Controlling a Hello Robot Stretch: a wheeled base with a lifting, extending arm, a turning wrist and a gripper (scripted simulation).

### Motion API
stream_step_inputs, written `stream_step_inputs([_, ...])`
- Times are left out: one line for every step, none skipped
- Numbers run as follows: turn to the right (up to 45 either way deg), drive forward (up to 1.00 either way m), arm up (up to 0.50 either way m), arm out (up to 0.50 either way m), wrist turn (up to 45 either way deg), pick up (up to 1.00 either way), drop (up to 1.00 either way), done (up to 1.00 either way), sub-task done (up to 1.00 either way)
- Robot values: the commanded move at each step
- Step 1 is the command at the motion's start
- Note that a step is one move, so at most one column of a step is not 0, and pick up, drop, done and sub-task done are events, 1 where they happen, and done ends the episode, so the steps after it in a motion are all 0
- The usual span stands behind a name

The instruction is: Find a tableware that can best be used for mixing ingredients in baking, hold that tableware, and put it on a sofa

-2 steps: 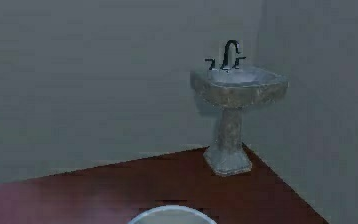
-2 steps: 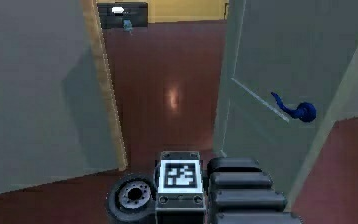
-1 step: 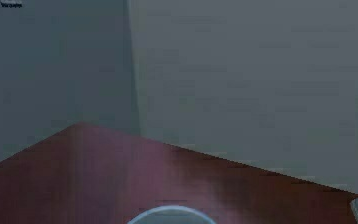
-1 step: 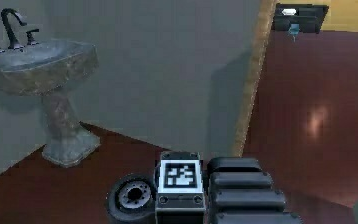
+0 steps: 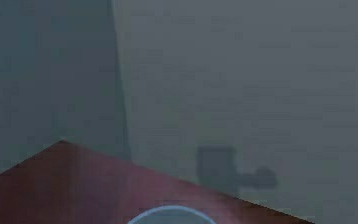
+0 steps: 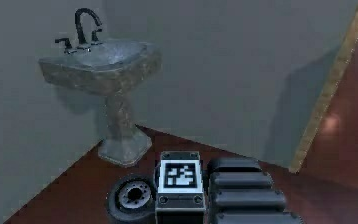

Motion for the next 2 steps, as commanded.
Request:
stream_step_inputs([-45.0, 0.00, 0.00, 0.00, 0.0, 0.00, 0.00, 0.00, 0.00])
stream_step_inputs([-12.0, 0.00, 0.00, 0.00, 0.0, 0.00, 0.00, 0.00, 0.00])
